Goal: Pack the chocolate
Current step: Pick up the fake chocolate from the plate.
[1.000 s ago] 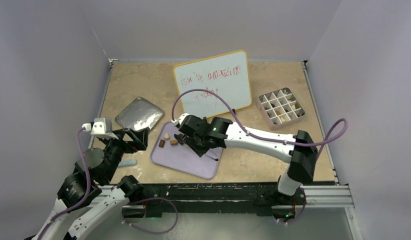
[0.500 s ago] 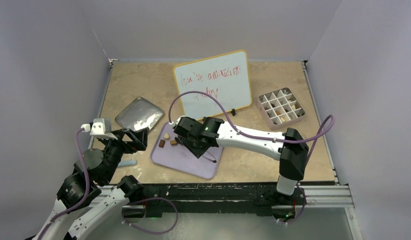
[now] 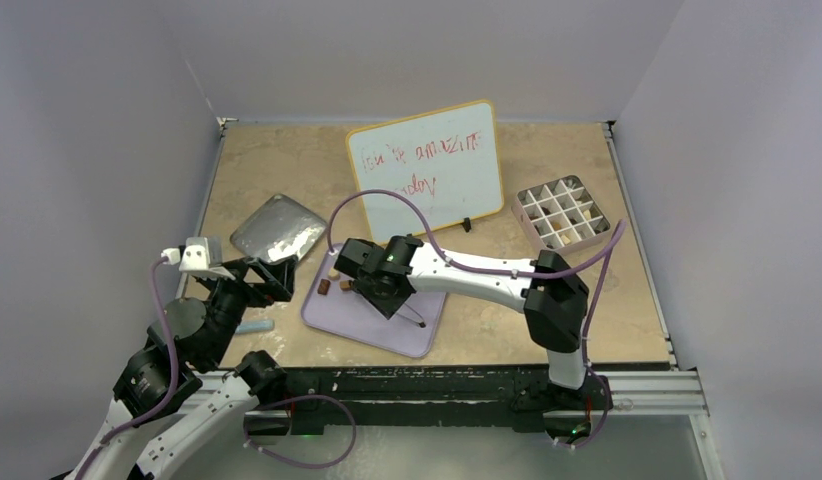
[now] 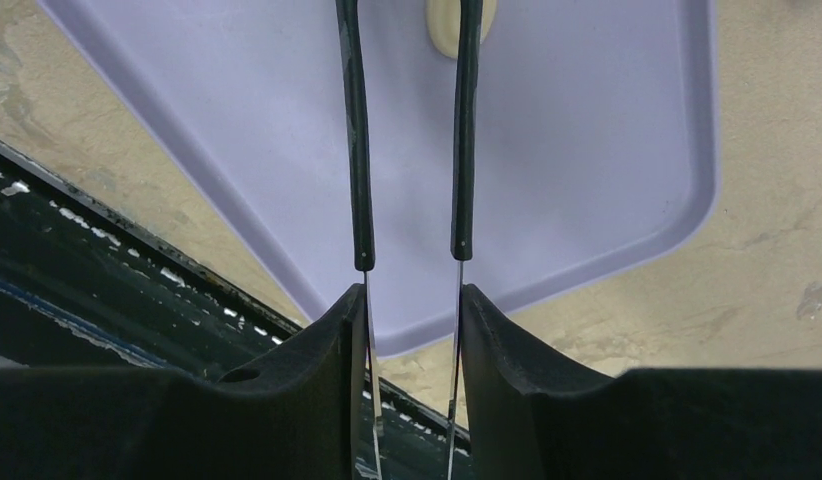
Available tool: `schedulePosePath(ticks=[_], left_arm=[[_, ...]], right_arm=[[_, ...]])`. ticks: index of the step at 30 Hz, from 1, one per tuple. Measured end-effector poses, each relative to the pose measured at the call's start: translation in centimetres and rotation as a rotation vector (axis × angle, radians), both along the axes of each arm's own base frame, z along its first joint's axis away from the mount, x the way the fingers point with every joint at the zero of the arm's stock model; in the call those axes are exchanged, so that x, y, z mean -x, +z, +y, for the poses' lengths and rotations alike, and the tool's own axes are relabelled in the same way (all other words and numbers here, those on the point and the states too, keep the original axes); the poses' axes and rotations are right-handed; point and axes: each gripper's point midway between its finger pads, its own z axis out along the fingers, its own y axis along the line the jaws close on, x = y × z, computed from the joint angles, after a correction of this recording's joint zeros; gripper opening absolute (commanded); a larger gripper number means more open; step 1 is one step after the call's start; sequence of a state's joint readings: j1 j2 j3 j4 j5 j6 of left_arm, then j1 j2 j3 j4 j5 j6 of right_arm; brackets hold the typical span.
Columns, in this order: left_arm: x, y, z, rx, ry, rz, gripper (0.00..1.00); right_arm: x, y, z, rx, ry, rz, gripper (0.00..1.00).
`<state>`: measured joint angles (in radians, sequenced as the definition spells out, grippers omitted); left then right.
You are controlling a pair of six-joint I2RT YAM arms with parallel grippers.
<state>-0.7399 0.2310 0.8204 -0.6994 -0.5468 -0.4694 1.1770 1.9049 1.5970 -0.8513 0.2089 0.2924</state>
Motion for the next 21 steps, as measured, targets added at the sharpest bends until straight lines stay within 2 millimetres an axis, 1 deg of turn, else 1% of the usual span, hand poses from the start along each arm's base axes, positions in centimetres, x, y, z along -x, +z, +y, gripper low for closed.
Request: schedulePosePath(ticks=[5,10,17,21], left_arm=[[0.0,0.0,0.0,0.002,0.0,-0.002,0.98],[0.1,0.1,0.1,0.003,0.0,-0.003,0.99],[0.1,0.1,0.1,0.003,0.0,-0.003,0.99],[0.1,0.1,0.1,0.003,0.0,-0.003,0.99]], right_arm=[[-0.1,-0.8,0.2,0.024,0.005,0.008,0.28],[-0.1,-0.7,0.3,0.021,0.005,0.006,0.21],[-0.2,-0.5,0.3,0.012,0.004,0.002,0.16],[0.1,0.4,-0.2,-0.011,0.0,-0.004,0.15]])
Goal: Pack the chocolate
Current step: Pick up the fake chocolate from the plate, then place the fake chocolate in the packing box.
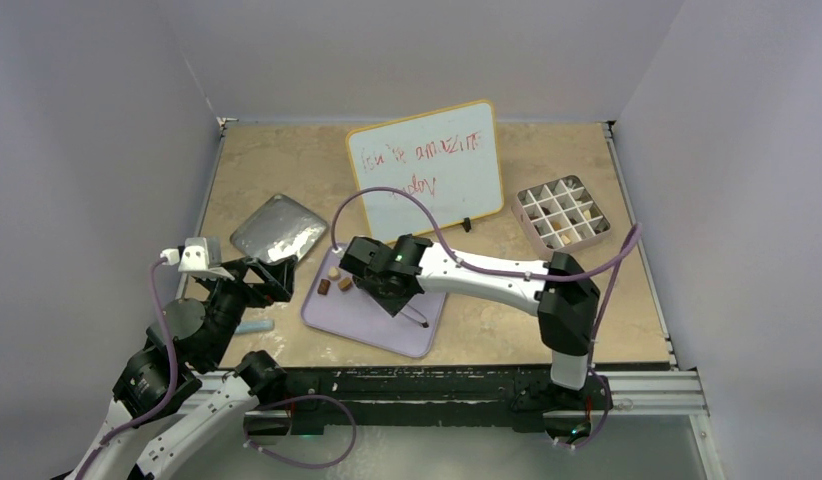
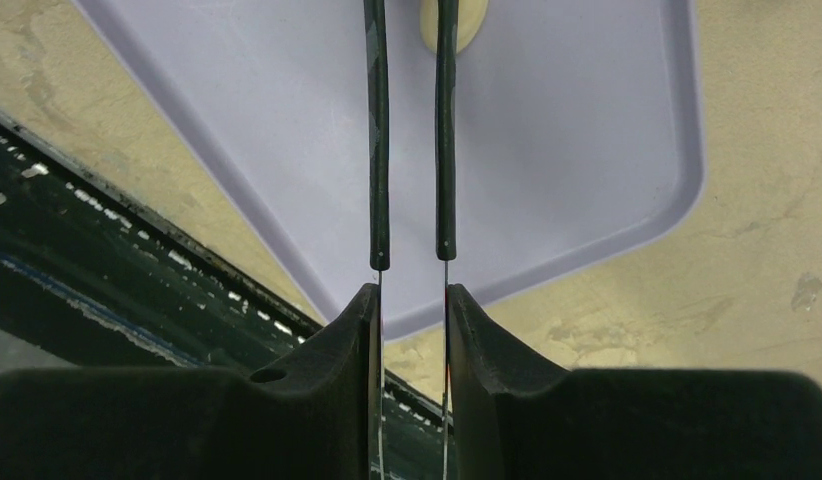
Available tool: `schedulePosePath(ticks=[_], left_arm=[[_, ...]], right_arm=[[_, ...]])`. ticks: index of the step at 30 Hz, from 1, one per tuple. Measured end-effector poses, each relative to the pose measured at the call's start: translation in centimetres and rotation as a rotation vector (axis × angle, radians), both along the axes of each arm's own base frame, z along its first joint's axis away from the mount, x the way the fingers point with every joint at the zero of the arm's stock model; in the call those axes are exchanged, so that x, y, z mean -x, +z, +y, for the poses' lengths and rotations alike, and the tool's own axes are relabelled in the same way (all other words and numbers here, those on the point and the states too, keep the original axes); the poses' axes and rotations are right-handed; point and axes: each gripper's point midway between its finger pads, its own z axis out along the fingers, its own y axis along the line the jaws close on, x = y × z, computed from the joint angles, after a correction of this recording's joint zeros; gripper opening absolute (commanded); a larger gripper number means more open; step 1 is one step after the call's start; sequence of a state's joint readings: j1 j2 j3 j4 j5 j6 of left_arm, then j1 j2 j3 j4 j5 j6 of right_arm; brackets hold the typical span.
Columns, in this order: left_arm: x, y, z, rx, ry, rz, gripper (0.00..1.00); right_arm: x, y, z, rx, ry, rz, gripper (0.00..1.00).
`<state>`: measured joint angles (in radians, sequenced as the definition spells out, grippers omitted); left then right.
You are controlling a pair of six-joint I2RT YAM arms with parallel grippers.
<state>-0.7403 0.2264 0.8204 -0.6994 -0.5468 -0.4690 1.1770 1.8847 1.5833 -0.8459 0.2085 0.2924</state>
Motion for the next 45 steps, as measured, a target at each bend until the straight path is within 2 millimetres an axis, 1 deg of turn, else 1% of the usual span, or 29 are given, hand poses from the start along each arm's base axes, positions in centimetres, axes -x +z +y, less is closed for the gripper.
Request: schedulePosePath(ticks=[7,11,14,16,19,21,25,27,29,32,38,42,45], left_arm=[[0.0,0.0,0.0,0.0,0.0,0.0,0.99],[0.0,0.0,0.0,0.0,0.0,0.0,0.99],[0.0,0.0,0.0,0.0,-0.001,0.0,0.99],[0.0,0.0,0.0,0.0,-0.001,0.0,0.99],[0.0,0.0,0.0,0.0,-0.001,0.001,0.99],[0.0,0.0,0.0,0.0,-0.001,0.0,0.99],[0.0,0.0,-0.1,-0.002,-0.001,0.002,0.99],[-0.1,-0.1,-0.1,-0.004,-0.001,0.004,0.99],[-0.1,-0.1,-0.2,-0.007,-0.002,0.007,0.99],[-0.2,-0.2,-0.3,-0.011,-0.008,0.013,0.99],[-0.4,-0.5,-0.6,-0.021,-0.014,0.025,0.99],[-0.4,-0.5,-0.7,-0.021,-0.015,0.026,0.99],[-0.4,-0.5,-0.7,-0.021,-0.015,0.026,0.99]], right_arm=[[0.7,2.8,-1.2,-0.075,-0.014,-0.019,0.14],[0.4,3.9,-2.4,-0.074,-0.05,-0.046,0.14],[-0.3,4.1,-4.1,-0.054,-0.097,-0.064,0.14],[-1.0,4.2,-5.7,-0.043,-0.14,-0.069,0.14],[-2.6,5.0,-9.2,-0.041,-0.243,-0.081,0.14],[-3.9,5.9,-11.8,-0.05,-0.322,-0.104,0.15],[-6.3,8.1,-16.2,-0.084,-0.465,-0.163,0.16],[-7.4,8.9,-18.3,-0.092,-0.535,-0.193,0.16],[-8.3,9.3,-20.0,-0.09,-0.587,-0.212,0.17],[-9.5,9.2,-22.4,-0.072,-0.657,-0.22,0.17],[-11.7,7.9,-27.0,-0.036,-0.785,-0.194,0.17],[-13.1,6.4,-28.8,-0.015,-0.84,-0.158,0.18],[-13.9,5.1,-29.7,-0.016,-0.866,-0.118,0.19]])
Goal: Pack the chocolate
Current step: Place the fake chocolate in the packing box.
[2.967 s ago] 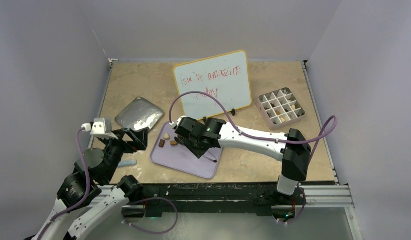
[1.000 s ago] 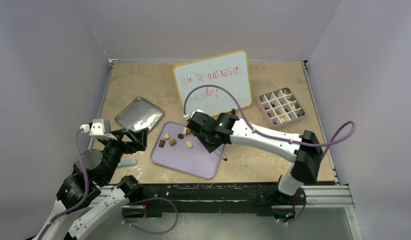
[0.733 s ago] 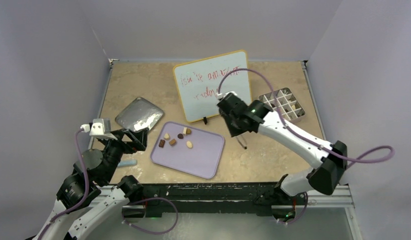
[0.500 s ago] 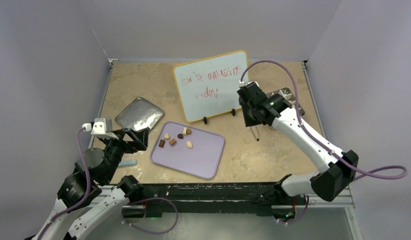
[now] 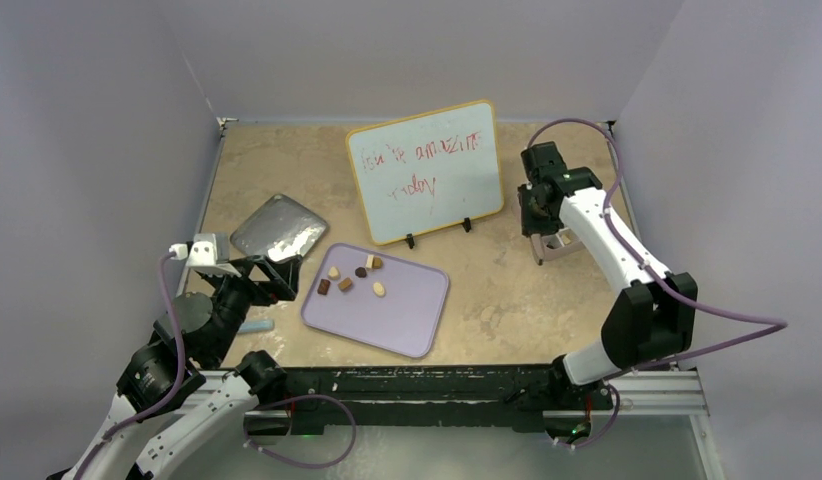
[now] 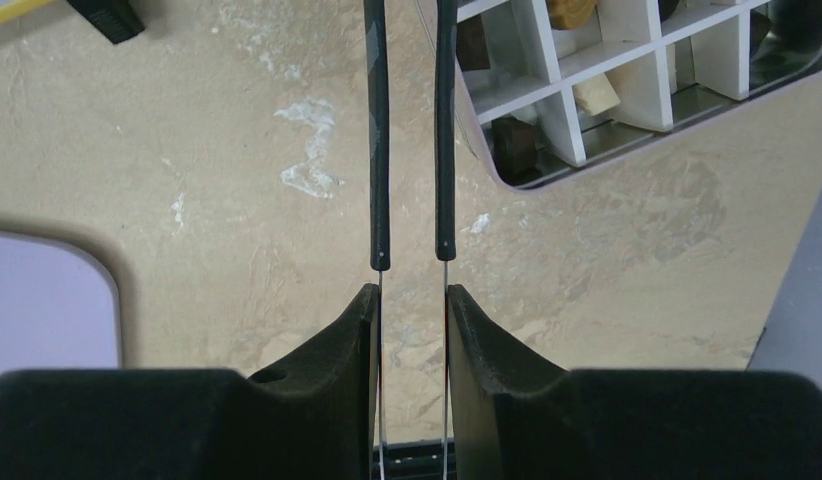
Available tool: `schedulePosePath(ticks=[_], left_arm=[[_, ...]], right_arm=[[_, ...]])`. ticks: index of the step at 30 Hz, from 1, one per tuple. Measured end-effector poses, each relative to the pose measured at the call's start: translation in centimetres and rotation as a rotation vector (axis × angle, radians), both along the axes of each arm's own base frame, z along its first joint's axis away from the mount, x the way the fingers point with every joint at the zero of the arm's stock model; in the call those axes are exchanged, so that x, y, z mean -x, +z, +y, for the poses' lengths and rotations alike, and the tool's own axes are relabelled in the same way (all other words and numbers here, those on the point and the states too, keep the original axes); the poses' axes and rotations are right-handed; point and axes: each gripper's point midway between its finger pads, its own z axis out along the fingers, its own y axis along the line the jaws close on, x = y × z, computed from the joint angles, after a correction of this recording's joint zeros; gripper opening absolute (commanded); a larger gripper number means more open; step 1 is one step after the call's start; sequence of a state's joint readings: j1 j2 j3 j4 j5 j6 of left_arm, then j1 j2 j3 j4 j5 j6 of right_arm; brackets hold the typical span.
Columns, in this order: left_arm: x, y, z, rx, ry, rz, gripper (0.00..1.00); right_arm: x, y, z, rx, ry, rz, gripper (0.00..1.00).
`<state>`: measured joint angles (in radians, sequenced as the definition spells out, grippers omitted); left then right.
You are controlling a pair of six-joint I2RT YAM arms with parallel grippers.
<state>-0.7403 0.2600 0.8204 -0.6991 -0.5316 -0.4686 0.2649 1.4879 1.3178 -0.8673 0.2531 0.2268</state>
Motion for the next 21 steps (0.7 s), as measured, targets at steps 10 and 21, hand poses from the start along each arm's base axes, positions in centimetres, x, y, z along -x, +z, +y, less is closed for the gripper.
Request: schedulePosePath(ticks=[10,21], left_arm=[[0.0,0.0,0.0,0.0,0.0,0.0,0.99],[0.0,0.0,0.0,-0.002,0.0,0.002,0.99]], right_arm=[[-1.7,-1.8,-1.1,-0.049,-0.033,0.025,0.23],[-2.5,-2.5,-1.3,-0.066,-0.041,0.031,0.34]])
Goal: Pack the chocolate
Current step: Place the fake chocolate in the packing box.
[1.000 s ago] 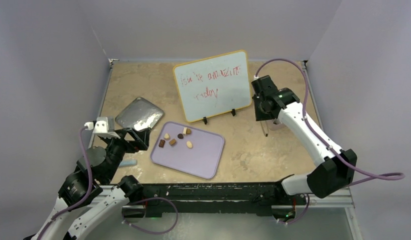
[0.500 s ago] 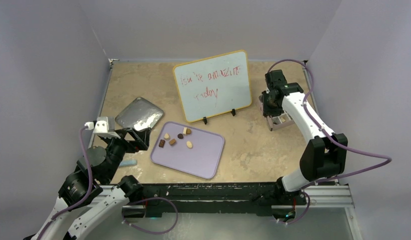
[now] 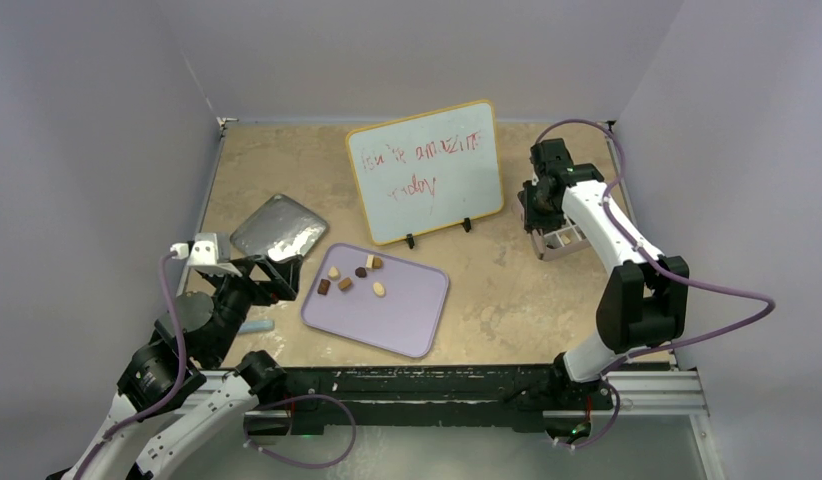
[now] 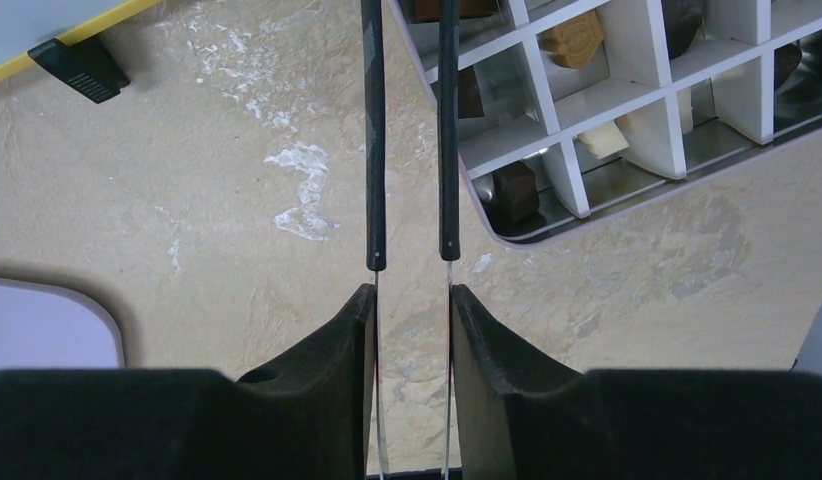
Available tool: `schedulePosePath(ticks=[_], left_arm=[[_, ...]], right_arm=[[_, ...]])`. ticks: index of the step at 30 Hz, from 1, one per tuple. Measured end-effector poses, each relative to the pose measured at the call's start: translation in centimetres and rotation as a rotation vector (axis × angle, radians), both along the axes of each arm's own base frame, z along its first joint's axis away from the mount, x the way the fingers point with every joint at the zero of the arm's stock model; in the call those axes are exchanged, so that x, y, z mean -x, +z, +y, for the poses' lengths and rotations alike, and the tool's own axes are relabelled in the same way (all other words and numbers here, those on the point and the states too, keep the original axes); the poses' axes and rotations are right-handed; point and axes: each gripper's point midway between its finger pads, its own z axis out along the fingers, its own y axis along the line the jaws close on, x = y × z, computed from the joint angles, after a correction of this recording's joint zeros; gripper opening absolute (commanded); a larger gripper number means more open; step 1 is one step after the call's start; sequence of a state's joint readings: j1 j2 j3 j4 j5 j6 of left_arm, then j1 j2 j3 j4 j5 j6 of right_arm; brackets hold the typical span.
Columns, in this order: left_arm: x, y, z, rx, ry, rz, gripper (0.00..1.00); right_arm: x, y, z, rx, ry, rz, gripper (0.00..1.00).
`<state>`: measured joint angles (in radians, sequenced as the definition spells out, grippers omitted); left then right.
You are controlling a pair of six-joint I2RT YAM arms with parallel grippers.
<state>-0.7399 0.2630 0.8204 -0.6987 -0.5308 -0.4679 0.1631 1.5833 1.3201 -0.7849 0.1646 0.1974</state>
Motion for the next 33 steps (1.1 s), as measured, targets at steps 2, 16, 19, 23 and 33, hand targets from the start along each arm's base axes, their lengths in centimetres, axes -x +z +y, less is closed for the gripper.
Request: schedulePosePath(ticks=[2,16,19,23,33], left_arm=[[0.0,0.0,0.0,-0.001,-0.001,0.001,0.99],[0.0,0.0,0.0,-0.001,-0.001,0.001,0.99],[0.0,0.0,0.0,0.0,-0.001,0.001,0.99],[0.0,0.0,-0.1,-0.001,-0.004,0.002,0.99],[-0.1,-0.1,-0.2,-0.004,-0.008,0.007,0.99]], right_arm=[[-0.1,0.1,0.0,0.0,0.0,-0.002,0.37],[-0.6,0.9,0.1,-0.004,0.0,-0.023,0.35],[-0.6,1.3,0.2,-0.01,0.003,-0.031,0.34],[-0.2,2.6,0.7,-0.04,0.019,-0.062,0.34],[2.4,5.8,6.0,-0.117,0.187,-0.155,0.33]])
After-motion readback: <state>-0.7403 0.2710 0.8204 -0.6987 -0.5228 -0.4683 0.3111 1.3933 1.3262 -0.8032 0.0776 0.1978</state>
